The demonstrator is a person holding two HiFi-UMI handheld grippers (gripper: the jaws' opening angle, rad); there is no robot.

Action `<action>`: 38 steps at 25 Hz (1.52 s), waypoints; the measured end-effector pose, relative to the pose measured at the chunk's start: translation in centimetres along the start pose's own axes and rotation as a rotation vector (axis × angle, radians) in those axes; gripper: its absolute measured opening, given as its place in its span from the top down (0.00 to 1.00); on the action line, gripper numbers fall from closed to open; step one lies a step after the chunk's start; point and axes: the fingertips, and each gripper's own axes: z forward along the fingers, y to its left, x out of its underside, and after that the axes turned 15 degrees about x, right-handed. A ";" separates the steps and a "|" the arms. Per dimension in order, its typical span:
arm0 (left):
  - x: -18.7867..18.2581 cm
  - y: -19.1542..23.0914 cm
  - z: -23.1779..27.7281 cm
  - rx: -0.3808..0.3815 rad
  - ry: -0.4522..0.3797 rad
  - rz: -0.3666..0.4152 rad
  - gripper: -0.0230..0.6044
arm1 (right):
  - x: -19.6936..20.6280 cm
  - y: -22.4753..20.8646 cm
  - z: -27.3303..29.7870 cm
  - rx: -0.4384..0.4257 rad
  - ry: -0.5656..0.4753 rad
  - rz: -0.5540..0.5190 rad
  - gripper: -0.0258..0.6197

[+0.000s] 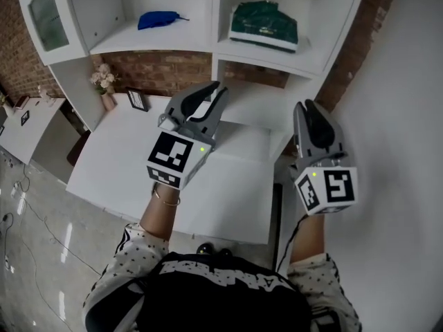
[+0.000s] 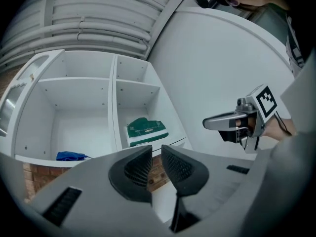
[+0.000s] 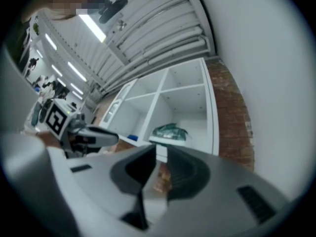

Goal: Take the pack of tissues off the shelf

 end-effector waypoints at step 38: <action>-1.0 8.0 6.9 0.020 0.069 0.045 0.70 | -0.4 -3.6 17.0 0.124 0.209 -0.169 0.74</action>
